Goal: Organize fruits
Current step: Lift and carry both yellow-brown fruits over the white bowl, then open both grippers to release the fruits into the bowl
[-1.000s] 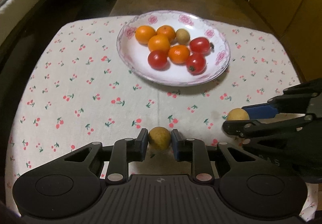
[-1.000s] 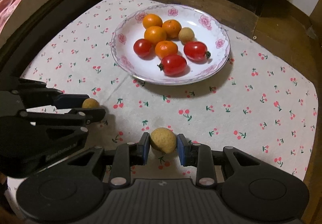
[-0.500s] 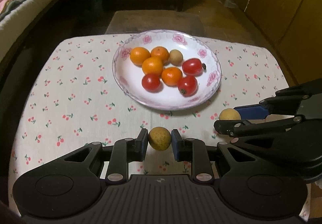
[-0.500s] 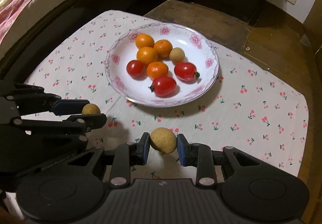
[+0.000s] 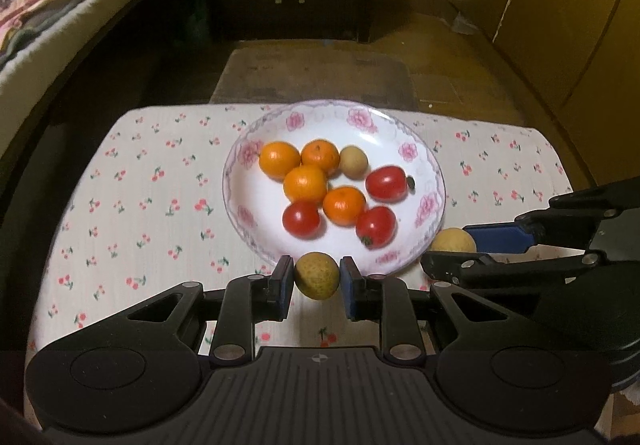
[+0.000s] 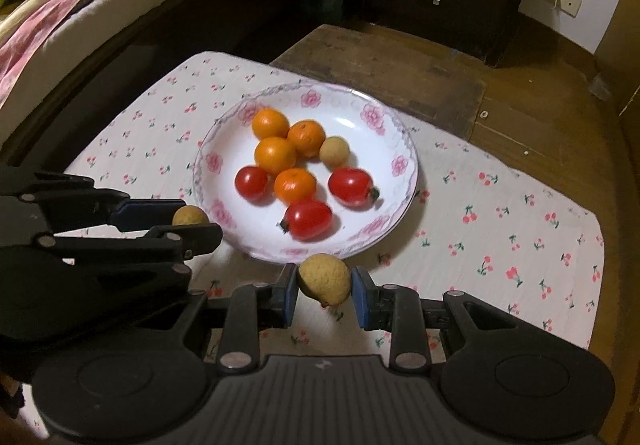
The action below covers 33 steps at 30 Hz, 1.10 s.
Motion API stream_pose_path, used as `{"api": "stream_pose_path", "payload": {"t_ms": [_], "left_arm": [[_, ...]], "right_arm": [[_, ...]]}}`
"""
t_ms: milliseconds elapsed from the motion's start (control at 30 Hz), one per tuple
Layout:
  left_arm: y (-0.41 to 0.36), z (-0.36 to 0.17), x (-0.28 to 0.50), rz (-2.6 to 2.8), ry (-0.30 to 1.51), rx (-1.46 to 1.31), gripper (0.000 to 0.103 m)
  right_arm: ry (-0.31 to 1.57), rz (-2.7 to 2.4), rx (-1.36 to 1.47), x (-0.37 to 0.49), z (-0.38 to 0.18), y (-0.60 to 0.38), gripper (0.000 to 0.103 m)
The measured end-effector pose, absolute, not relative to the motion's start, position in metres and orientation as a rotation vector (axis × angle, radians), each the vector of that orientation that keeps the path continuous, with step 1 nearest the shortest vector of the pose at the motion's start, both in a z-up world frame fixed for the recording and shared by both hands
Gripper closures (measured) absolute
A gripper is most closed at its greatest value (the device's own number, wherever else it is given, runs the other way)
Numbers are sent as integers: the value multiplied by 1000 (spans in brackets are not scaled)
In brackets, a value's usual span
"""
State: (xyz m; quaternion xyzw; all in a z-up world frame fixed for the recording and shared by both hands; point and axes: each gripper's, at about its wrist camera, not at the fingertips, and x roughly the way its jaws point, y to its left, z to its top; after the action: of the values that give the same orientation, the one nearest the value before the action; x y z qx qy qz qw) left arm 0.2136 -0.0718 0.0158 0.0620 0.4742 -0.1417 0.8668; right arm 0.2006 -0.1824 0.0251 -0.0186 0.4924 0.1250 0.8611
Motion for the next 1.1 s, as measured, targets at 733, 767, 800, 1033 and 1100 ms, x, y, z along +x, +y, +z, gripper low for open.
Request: {"api": "stream_pose_path", "payload": {"t_ms": [733,767,800,1033,1100], "left_arm": [[-71,-1,252,-261,1044,90,72],[-70,-1,253,-258,1044,88,72],[-70,-1,254,-256,1045,86,72],[-68,2,255,-257,1046,70,72],[-68,3,255,-260,1047,68,70]], "right_arm": [[1034,278,-12,240,10,-186,73],[1030,278,-8,241,10,-187,73],[1025,282,-9,242,10,-186,73],[1004,287,-17,244,11,-186,72],[998,277,-13,245,11,-187,72]]}}
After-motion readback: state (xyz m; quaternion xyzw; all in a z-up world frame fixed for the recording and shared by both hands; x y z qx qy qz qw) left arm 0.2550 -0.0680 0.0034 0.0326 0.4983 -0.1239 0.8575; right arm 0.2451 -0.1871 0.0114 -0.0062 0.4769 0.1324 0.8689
